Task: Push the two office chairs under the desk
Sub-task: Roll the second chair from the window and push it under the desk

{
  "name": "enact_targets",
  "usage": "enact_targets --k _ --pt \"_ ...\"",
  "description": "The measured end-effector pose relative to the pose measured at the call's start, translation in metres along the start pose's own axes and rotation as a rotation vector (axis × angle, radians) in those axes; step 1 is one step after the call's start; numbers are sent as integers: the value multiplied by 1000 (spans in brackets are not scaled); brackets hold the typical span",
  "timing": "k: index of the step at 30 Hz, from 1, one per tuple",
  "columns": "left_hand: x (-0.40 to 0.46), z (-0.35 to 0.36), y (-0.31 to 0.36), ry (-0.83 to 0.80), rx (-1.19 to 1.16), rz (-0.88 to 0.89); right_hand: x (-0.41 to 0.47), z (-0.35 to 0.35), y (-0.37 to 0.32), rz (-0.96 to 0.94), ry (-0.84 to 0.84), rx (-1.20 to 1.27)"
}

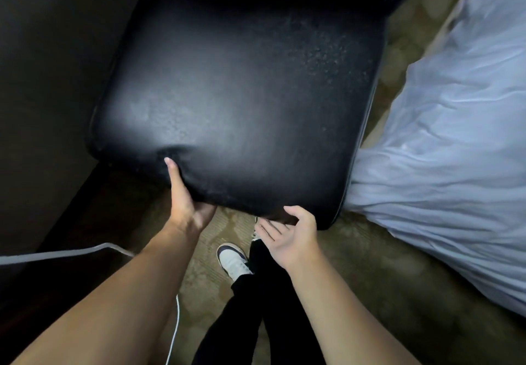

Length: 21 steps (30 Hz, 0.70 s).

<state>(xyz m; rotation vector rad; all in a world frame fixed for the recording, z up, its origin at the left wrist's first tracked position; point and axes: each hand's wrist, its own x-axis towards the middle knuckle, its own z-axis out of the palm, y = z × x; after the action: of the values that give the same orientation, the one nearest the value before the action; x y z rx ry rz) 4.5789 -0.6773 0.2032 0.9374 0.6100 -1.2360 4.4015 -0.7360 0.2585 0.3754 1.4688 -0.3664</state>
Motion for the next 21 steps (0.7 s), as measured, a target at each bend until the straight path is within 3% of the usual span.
enact_targets --k 8,11,13,16,21 --pt "-4 -87 -37 -16 -111 17 28 -48 42 -54 74 -191" --pt "-41 -103 -32 153 -38 -33 16 -53 60 -29 69 -236" --pt "-74 -97 -30 271 138 -128 0 -51 63 -29 55 -244" --pt "-130 -77 -25 258 384 -255 -39 -39 63 -70 -26 -338" --pt "-220 -34 -8 153 315 -173 -130 -9 59 -156 -203 -494"
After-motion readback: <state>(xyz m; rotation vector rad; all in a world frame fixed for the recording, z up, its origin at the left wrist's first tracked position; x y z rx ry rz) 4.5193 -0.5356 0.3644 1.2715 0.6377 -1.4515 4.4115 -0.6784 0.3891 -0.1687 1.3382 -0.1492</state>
